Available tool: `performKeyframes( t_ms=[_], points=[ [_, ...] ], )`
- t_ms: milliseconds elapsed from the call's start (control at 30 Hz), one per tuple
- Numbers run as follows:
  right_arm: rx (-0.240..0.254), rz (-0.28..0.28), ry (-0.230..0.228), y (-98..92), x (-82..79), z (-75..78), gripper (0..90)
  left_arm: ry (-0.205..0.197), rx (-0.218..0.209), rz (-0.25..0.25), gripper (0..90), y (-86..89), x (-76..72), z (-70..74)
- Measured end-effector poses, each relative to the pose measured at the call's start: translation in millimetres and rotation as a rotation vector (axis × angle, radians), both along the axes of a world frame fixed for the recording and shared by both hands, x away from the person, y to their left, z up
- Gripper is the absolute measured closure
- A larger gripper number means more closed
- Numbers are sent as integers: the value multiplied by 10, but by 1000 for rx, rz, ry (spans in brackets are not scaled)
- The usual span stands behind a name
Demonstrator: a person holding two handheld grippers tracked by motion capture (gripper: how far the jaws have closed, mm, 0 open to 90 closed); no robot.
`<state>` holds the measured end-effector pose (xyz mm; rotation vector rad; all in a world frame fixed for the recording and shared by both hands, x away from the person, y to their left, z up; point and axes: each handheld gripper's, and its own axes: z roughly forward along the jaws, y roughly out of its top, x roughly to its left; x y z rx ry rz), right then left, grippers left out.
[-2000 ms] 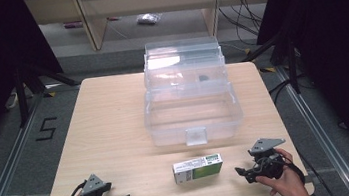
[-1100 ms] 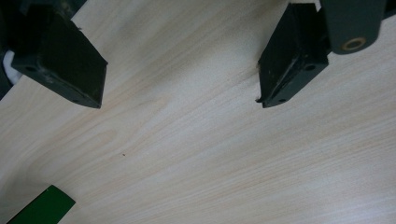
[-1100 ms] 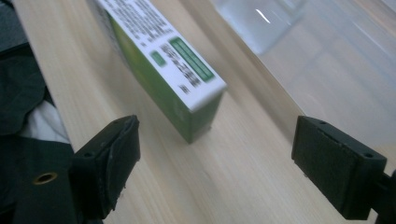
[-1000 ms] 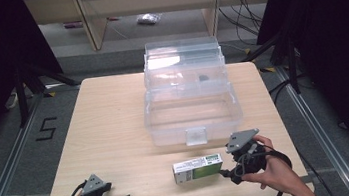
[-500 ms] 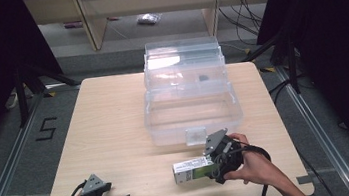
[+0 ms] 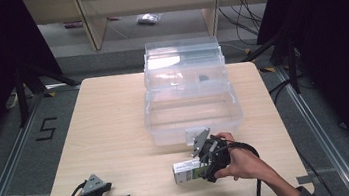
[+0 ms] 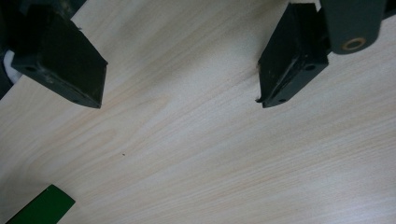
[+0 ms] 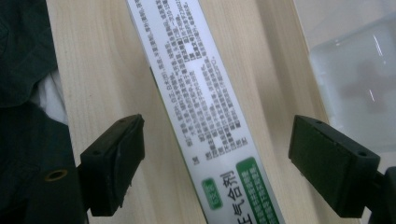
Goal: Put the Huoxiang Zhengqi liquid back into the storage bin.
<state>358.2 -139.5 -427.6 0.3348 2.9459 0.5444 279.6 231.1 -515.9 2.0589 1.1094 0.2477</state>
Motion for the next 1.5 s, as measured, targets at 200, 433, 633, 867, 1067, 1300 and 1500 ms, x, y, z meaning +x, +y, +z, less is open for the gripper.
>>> performKeyframes(
  t_ms=[200,433,633,867,1067,1300,1500],
  points=[
    [-24,24,15,77,19,-39,246,1,-15,4,148,-9,-6,-1],
    [-89,57,10,135,44,-91,330,-9,-34,15,148,-23,-13,-9],
    [-125,63,28,173,54,-97,397,0,-30,9,148,-18,-10,-6],
    [-158,138,38,233,126,-110,481,-1,-43,17,148,-25,-11,-9],
    [-185,159,69,251,129,-133,563,0,-35,11,148,-20,-9,-7],
    [-223,208,60,297,137,-107,638,0,-12,11,149,-6,0,-7],
    [-238,219,57,276,162,-65,647,1,-18,10,148,-11,-3,-7]
  ],
)
